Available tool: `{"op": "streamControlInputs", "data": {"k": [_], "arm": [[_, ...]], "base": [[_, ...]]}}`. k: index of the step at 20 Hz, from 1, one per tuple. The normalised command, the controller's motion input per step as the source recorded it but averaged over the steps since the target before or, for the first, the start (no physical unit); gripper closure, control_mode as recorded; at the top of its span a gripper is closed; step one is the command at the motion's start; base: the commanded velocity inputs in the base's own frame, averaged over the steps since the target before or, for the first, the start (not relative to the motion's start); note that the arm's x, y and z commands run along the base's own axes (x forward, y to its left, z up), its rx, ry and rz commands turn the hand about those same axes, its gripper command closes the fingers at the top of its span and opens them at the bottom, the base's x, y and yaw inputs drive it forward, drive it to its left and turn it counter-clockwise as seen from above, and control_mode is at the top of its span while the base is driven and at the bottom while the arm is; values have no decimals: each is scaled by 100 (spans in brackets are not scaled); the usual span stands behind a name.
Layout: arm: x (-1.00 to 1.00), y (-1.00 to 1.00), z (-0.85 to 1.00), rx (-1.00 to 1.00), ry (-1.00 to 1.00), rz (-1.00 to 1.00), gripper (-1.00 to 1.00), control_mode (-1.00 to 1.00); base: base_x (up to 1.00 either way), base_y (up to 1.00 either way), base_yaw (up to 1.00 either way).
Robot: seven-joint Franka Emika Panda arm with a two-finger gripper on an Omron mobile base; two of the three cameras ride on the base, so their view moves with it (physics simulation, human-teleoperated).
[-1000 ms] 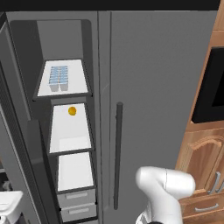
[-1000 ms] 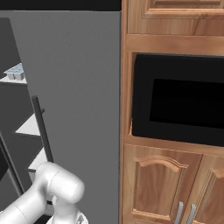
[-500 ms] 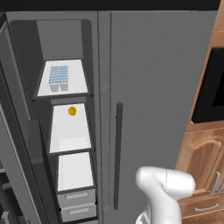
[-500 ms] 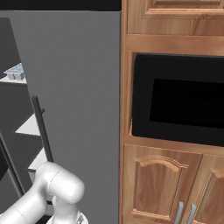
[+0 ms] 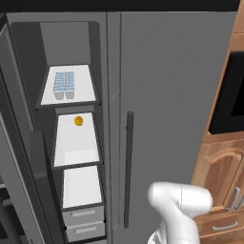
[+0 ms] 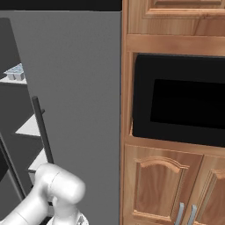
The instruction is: Open the freezer door, pick up the ice cube tray from the freezer, and place it on the dining counter.
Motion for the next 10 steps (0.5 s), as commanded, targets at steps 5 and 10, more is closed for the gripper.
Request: {"op": "streamControlInputs", "data": {"k": [5, 10], "arm": [[-10, -80, 6, 0, 0, 0, -100, -100], [28, -62, 12, 7, 0, 6, -100, -100]], "base": [[0, 0, 0], [0, 0, 0]]}}
